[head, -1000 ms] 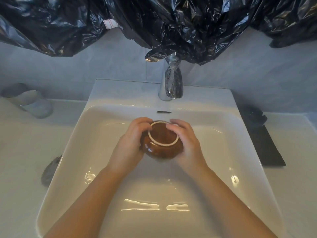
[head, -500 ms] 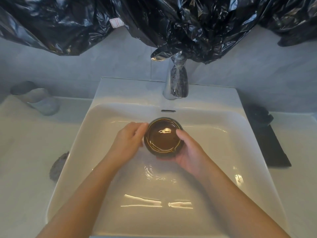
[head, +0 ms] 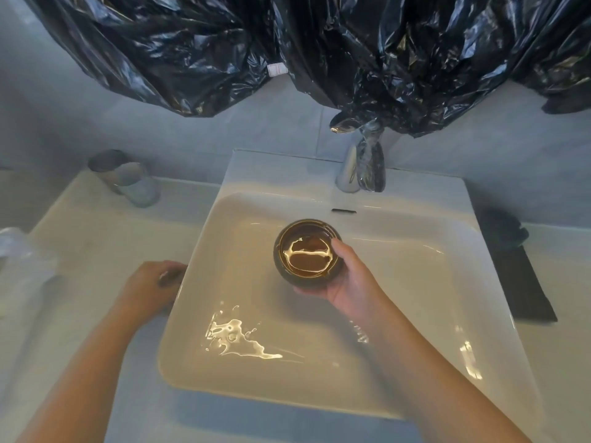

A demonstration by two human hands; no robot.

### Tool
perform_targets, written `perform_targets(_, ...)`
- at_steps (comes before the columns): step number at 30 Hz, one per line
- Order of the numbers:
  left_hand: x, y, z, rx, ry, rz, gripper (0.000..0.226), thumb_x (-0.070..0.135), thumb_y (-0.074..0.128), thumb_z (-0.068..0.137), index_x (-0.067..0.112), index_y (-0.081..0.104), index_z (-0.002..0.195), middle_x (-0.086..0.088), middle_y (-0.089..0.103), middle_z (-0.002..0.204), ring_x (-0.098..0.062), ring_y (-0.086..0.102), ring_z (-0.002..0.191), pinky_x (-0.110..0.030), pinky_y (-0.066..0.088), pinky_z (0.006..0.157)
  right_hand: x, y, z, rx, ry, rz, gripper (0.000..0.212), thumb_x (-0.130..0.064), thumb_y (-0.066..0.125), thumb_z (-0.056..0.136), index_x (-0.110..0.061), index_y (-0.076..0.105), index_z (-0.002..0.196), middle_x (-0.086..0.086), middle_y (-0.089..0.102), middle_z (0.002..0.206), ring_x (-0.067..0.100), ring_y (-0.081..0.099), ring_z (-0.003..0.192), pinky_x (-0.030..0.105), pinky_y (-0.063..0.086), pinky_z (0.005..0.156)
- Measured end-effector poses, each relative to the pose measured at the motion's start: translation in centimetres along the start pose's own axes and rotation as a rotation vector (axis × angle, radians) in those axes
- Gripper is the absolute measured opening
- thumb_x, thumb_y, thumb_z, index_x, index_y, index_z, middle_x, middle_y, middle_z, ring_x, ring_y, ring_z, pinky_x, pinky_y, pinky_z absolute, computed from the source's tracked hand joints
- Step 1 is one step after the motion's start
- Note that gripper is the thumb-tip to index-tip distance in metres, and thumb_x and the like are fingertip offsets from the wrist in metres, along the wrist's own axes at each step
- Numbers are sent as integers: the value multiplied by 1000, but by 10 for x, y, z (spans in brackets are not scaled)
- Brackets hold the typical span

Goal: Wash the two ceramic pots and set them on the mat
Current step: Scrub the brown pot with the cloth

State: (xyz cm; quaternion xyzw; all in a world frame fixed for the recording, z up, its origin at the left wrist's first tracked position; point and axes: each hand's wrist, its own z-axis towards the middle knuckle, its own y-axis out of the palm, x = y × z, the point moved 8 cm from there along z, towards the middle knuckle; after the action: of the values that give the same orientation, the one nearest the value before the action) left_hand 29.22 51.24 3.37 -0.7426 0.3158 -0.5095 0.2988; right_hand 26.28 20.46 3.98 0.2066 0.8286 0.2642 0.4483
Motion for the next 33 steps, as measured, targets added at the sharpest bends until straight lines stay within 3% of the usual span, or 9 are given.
perform_targets(2,10,10,-4,-79,74,32,44,30,62,61,17,73,102,10,65,76,-7,57,70,-25,40,61,3,-1,2,4,1,6,45,-34,56,87,-13,57,126,18,69,119,38,64,110,47,60,76)
perform_targets(4,11,11,-2,-65,120,67,48,29,54,58,14,74,99,8,61,69,-10,55,64,-27,39,58,5,-1,4,13,0,10,44,-34,56,87,-13,58,125,18,69,118,37,66,107,47,61,73)
perform_targets(11,-8,-2,16,96,-25,112,24,21,68,75,14,69,97,-11,64,92,-31,59,85,-34,43,74,12,-7,8,78,-3,22,48,-33,61,83,-12,58,127,19,67,122,38,68,105,48,61,69)
perform_targets(13,7,-28,19,244,13,54,34,6,69,74,11,68,108,-17,65,100,-37,60,92,-40,45,78,9,-8,6,82,-24,5,38,-31,56,90,-13,60,123,17,69,118,37,69,102,48,61,70)
perform_targets(17,81,-65,-2,433,252,22,39,6,68,80,16,64,117,-11,58,116,-30,56,99,-34,42,85,-4,-11,-2,122,-70,-26,31,-28,46,100,-16,58,125,15,70,119,33,69,106,48,60,76)
perform_targets(21,154,-43,-34,388,551,-90,46,1,71,75,17,62,117,-2,61,111,-18,56,100,-25,41,87,-17,-23,-6,270,-124,-25,31,-29,46,101,-15,59,126,14,70,120,31,67,111,46,57,83)
perform_targets(27,198,20,-50,181,615,-531,39,12,60,80,32,58,113,24,63,104,0,62,96,-17,54,77,-23,-44,-9,326,-122,22,36,-34,48,100,-14,58,127,18,70,118,35,68,108,50,58,78)
perform_targets(29,194,34,-40,143,554,-680,39,14,54,78,37,59,109,25,65,100,-5,64,91,-25,58,72,-28,-51,-10,330,-158,15,37,-32,48,100,-10,59,128,20,69,120,35,67,110,54,57,84)
perform_targets(33,218,50,-46,216,857,-370,34,18,52,83,24,66,113,13,63,113,-13,60,108,-33,50,92,-44,-56,-13,333,-250,-67,31,-26,47,102,-11,61,125,17,70,119,31,67,110,52,59,80)
